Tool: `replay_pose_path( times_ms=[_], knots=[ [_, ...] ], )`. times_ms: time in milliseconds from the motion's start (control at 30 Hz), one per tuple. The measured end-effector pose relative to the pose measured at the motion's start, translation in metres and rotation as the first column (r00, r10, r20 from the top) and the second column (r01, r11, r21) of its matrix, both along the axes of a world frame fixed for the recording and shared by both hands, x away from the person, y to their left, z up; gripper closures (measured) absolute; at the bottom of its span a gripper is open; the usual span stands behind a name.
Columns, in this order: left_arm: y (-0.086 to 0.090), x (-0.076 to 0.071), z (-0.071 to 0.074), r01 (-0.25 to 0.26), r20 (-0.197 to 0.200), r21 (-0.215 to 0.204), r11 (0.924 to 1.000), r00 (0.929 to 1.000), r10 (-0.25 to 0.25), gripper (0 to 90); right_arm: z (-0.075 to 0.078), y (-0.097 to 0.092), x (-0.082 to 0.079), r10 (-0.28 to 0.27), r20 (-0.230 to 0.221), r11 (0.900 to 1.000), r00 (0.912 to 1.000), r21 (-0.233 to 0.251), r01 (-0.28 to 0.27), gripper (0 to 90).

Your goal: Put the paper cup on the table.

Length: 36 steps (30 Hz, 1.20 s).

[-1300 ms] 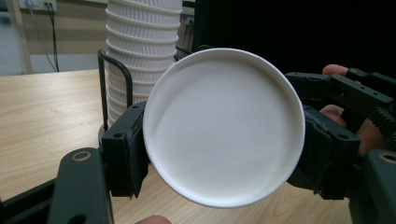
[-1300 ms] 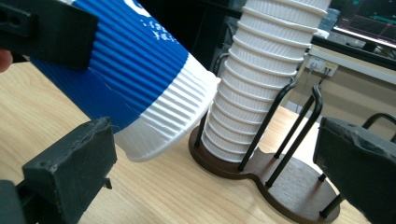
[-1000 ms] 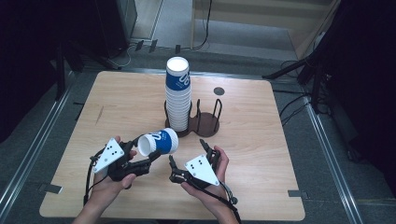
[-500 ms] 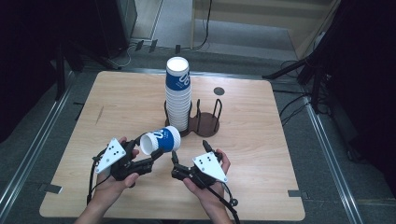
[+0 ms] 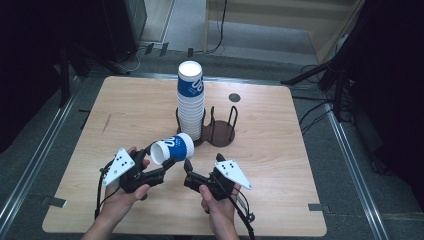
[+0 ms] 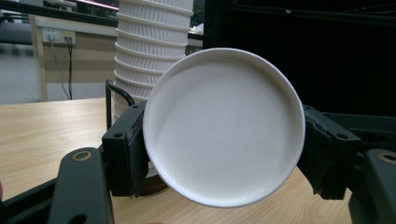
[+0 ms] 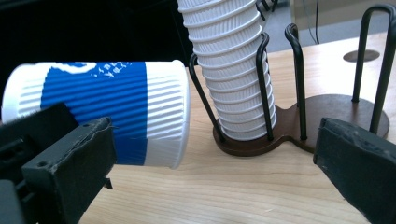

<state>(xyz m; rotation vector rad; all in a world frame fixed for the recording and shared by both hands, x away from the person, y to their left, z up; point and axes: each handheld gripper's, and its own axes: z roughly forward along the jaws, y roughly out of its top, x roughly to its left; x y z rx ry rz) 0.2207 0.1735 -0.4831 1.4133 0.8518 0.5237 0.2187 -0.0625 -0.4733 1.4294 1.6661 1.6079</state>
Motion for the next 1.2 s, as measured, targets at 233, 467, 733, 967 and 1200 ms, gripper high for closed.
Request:
replay_pose_path(
  times_ms=[233, 467, 733, 967, 1200],
  knots=[
    [-0.002, 0.001, -0.003, -0.002, -0.002, -0.009, 1.0000, 1.0000, 0.002, 28.4, 0.005, 0.000, 0.003, -0.040, -0.081, 0.9879, 0.9959, 0.146, 0.051, 0.0],
    [-0.003, 0.000, -0.002, -0.015, 0.014, -0.014, 0.9998, 0.9998, 0.016, 28.4, 0.006, -0.001, 0.005, -0.052, -0.190, 0.9542, 0.9804, 0.280, 0.105, 0.0],
    [-0.006, 0.000, -0.004, -0.014, 0.024, -0.007, 0.9999, 0.9996, 0.014, 28.4, 0.009, 0.001, 0.005, -0.017, -0.289, 0.8983, 0.9571, 0.416, 0.141, 0.0],
    [-0.008, -0.001, -0.005, -0.015, 0.037, -0.008, 0.9999, 0.9992, 0.015, 28.4, 0.013, 0.004, 0.005, 0.030, -0.386, 0.8281, 0.9221, 0.526, 0.193, 0.0],
    [-0.010, -0.002, -0.006, -0.013, 0.047, -0.009, 0.9999, 0.9988, 0.014, 28.4, 0.010, 0.003, 0.007, 0.108, -0.488, 0.7301, 0.8662, 0.630, 0.264, 0.0]
  ],
)
